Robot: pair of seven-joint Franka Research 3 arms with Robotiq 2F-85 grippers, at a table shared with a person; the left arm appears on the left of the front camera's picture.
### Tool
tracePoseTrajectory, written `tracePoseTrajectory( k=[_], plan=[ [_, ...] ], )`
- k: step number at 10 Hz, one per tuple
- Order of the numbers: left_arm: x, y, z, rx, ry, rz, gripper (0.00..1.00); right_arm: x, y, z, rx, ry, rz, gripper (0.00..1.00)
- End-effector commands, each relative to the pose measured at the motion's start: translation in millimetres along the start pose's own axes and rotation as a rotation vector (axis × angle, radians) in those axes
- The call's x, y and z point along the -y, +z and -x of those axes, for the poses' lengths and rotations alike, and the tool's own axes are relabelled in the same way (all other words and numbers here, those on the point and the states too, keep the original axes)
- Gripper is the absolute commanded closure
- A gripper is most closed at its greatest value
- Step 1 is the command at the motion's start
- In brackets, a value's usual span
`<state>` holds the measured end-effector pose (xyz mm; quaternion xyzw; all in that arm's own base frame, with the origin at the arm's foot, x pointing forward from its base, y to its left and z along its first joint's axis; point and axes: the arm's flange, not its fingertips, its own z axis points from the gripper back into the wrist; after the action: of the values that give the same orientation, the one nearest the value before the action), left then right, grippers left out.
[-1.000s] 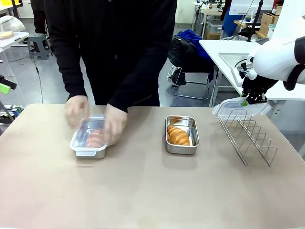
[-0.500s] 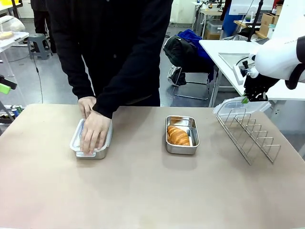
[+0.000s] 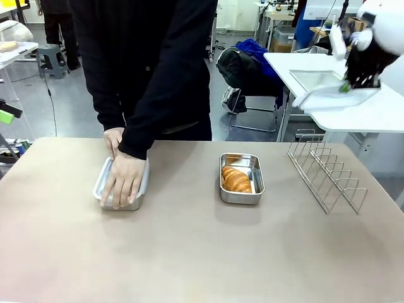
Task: Place the bread in airtight containers.
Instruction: Pick up one Airtight Container lid and hand it to the human.
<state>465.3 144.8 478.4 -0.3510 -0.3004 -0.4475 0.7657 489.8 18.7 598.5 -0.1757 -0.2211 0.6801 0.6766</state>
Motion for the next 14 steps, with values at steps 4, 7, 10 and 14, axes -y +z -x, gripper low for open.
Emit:
tracePoseTrajectory(
  k=[4,7,10,14],
  plan=[
    [2.3,-0.3,-1.1,-0.009,-0.009,-0.001,0.0,-27.1,74.8,-35.1,0.32,0.209,0.173,1.0],
    [2.3,-0.3,-1.1,-0.009,-0.009,-0.001,0.0,-47.0,41.8,-73.4,0.425,0.425,0.284,1.0],
    [2.3,-0.3,-1.1,-0.009,-0.009,-0.001,0.0,-50.3,3.2,-105.6,0.45,0.512,0.262,1.0],
    [2.3,-0.3,-1.1,-0.009,-0.009,-0.001,0.0,-61.7,2.5,-117.9,0.412,0.5,0.215,1.0]
  ],
)
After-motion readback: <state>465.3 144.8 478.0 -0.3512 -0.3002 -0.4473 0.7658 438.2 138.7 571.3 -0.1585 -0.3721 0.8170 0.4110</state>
